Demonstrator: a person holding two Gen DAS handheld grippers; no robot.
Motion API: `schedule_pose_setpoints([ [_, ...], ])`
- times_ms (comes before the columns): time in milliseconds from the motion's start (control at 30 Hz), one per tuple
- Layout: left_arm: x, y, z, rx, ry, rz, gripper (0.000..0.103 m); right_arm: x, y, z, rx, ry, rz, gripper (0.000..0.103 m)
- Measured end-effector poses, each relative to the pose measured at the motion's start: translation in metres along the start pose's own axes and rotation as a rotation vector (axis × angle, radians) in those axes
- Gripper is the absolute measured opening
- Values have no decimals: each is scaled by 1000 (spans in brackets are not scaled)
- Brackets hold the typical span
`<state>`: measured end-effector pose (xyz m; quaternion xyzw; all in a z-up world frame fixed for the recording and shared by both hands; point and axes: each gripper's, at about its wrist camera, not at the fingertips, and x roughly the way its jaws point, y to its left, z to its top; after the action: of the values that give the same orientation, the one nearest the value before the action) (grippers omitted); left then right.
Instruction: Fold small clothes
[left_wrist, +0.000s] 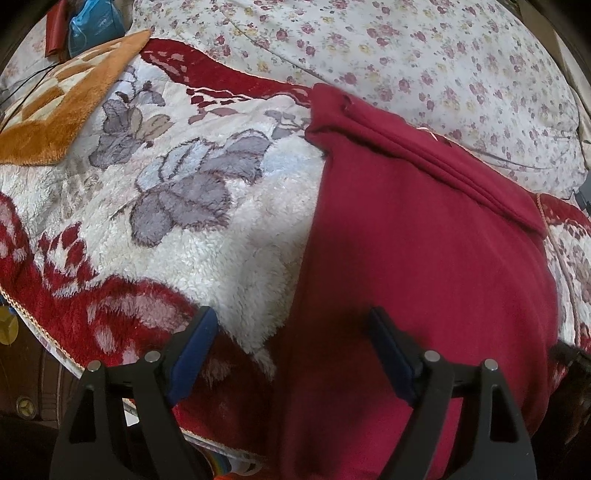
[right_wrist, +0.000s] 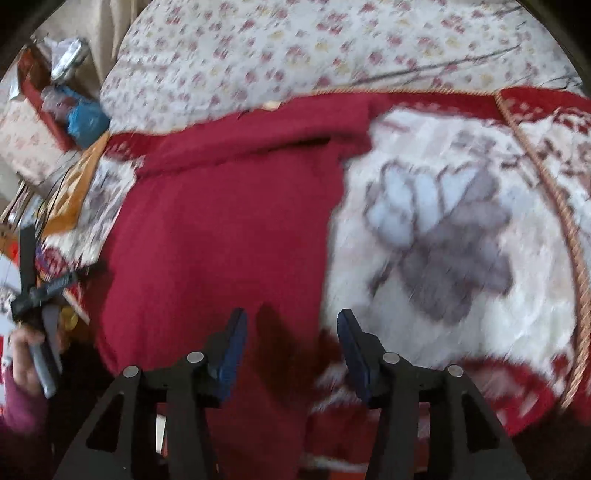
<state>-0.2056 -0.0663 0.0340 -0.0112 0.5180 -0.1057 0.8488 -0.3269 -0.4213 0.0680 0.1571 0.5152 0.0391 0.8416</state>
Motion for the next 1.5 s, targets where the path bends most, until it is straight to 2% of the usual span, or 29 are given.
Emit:
schedule_pose_setpoints([
  [33,-1,1,-1,0,0,-6,83,3,9,-6,-61,2,-40,53],
  [67,-4,3,-3,-2,2,-11,83,4,16,-10,-122,-10,-100,37],
  [100,-5,5,-6,-4,4,-15,83,2,18,-12,-147,-19,-138,26],
  [133,-7,7,-8,-8,6,-22,83,-1,15,-12,-134,-26,-135,12],
  [167,-10,10,-12,-12,10,-31,83,-6,6,-10,-87,-27,-97,10],
  [267,-16,16,-25,-22,29,-59,83,-13,-12,-9,-34,-39,-104,9],
  [367,-21,16,-40,-5,57,-85,83,-19,-12,-13,-26,-29,-61,10],
  [433,-23,13,-50,27,71,-88,83,-24,-14,-17,-5,-18,-4,17],
  [500,-24,8,-59,60,87,-82,83,-23,-17,-25,28,27,66,61],
  [533,-23,7,-63,69,96,-82,83,-22,-16,-30,27,54,79,65],
  [767,-10,-5,-76,136,145,-67,83,-1,4,-60,-78,207,97,65],
  [933,-9,-5,-75,126,151,-79,83,5,9,-61,-85,222,113,65],
  [1067,-8,-5,-76,136,160,-97,83,9,19,-66,-134,257,114,51],
  [1200,-6,-4,-76,138,163,-98,81,14,23,-66,-137,264,125,51],
  [1267,-6,-6,-76,142,166,-93,75,18,23,-65,-124,268,130,51],
  [1333,-6,-6,-76,145,171,-95,62,18,25,-66,-136,266,124,49],
  [1400,-7,-7,-78,149,176,-104,51,16,26,-66,-146,253,123,19],
  [1433,-8,-8,-79,149,180,-118,36,16,25,-66,-141,254,127,19],
  [1467,-9,-8,-80,144,188,-134,31,16,24,-65,-137,256,133,18],
  [1500,-11,-8,-81,140,192,-146,20,15,24,-64,-133,254,141,15],
])
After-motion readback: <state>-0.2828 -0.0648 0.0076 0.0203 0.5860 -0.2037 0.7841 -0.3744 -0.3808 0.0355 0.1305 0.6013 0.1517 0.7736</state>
